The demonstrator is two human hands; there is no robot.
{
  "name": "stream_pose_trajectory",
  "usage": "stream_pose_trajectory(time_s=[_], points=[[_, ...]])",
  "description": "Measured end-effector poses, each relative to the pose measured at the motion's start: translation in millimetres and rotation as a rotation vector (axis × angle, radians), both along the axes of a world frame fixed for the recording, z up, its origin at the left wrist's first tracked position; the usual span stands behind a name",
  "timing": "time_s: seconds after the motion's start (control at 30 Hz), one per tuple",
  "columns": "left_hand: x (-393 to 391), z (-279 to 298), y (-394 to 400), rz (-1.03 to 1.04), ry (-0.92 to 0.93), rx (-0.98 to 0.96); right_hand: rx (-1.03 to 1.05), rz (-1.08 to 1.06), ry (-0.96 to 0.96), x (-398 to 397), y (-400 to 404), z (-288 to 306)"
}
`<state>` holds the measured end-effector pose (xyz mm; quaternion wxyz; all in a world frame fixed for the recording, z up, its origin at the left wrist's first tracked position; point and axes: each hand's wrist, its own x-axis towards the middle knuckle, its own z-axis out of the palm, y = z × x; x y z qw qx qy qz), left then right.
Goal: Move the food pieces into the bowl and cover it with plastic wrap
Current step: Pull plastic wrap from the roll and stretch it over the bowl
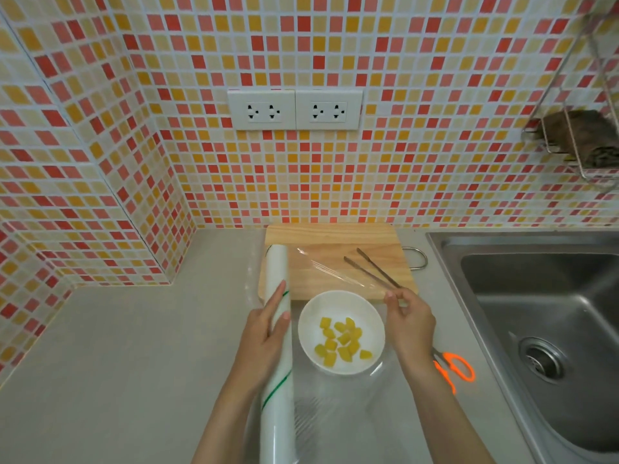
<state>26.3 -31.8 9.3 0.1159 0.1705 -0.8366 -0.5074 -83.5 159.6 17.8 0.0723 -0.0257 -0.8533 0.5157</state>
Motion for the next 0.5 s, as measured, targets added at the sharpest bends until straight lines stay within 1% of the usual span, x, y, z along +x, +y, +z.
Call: stream_pose_trajectory(time_s=[0.13,0.33,0.5], points=[[-10.9,-7.4,5.1,0.057,-0.047,-0.052,0.042,-0.015,-0.021,-14.1,4.9,-4.0],[-22.8,-24.6,6.2,0.052,-0.112,-0.156,0.037,-0.035,-0.119,-26.2,10.4,-24.8],[-21.8,-40.9,9.7,0.074,-0.126,-0.141,0.044,-0.036,-0.209,-25.6,10.0,-47.8]])
